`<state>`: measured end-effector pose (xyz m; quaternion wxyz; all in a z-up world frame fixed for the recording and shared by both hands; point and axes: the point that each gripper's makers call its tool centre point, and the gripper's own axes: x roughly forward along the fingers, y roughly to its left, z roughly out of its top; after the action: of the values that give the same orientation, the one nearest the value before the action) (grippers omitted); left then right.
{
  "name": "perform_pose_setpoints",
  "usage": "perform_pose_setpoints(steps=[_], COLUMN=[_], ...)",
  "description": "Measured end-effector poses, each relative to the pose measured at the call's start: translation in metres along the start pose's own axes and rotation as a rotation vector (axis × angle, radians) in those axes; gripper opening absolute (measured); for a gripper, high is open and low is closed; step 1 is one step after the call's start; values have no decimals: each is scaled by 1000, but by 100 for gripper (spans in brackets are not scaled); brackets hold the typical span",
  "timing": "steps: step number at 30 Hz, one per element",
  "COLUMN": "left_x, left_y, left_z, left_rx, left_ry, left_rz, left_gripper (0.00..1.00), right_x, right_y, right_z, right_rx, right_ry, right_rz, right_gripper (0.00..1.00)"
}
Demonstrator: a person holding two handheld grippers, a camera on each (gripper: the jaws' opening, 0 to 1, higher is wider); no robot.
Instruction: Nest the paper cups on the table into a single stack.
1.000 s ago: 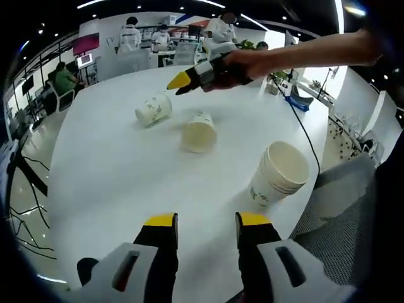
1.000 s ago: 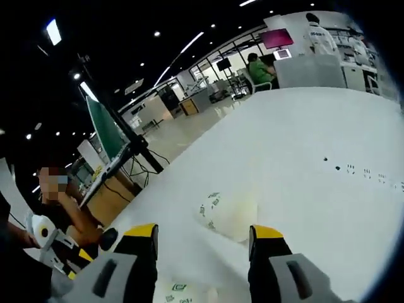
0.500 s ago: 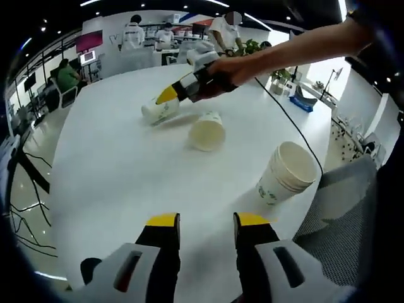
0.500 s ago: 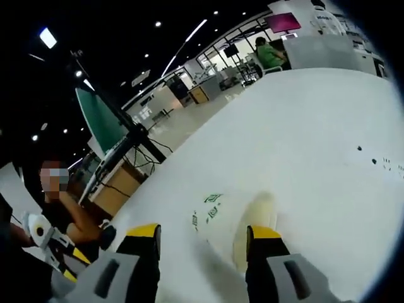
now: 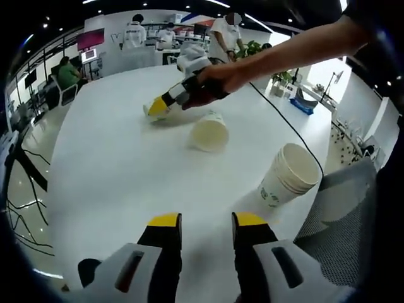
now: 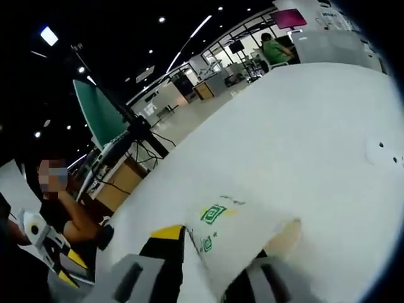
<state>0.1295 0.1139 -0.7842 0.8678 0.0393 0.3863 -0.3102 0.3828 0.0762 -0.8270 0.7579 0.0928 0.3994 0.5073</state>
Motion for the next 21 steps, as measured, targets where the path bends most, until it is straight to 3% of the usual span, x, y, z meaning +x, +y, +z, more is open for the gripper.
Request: perform_pose_setpoints(steps=[4, 12, 21], left_x=[0, -2, 0], left_y=[1, 2, 0], left_z=[-3, 0, 7], left_rx=[-3, -23, -31], left_ry=[0, -24, -48], left_rz=[-2, 3, -3], left_gripper=[28, 28, 31], right_x=[0, -9, -37], right_y=[1, 6, 11], right_z=[1, 8, 26], right_rx=[3, -7, -22], right_ry=[-9, -25, -60], right_rz=[-5, -26, -76], right_gripper=[1, 0, 0])
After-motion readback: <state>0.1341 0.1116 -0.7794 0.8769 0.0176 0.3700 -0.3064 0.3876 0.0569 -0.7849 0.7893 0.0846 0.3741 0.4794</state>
